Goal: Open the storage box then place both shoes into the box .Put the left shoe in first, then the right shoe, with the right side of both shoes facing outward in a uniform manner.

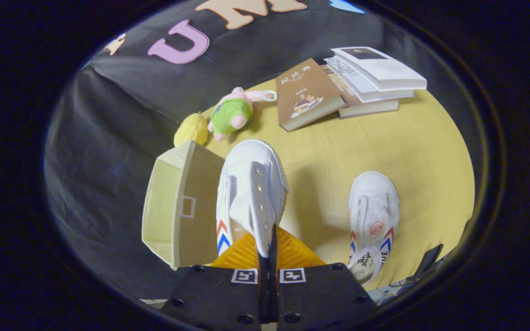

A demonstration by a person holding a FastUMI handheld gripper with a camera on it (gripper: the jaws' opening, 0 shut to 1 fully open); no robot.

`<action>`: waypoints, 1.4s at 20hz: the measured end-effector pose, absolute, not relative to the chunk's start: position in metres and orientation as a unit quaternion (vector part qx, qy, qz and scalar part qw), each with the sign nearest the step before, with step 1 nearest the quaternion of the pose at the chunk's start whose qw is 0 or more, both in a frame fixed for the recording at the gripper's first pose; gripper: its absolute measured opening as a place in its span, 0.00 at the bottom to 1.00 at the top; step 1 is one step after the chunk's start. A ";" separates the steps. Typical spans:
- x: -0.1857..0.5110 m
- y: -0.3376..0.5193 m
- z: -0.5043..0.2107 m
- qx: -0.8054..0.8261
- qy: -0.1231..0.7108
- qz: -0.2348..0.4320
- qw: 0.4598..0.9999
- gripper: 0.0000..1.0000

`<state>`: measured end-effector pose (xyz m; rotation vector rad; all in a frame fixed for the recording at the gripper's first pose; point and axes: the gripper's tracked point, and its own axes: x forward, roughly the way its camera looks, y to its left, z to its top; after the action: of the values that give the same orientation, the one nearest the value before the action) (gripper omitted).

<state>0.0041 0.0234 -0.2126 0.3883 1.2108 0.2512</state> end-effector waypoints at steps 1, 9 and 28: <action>0.007 0.032 -0.202 0.183 0.558 0.122 0.800 0.03; 0.029 0.129 -0.151 0.206 0.528 0.171 0.806 0.03; 0.015 0.268 -0.283 0.119 0.611 0.122 0.773 0.04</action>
<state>0.0151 0.2675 -0.2833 0.2578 1.3232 0.2645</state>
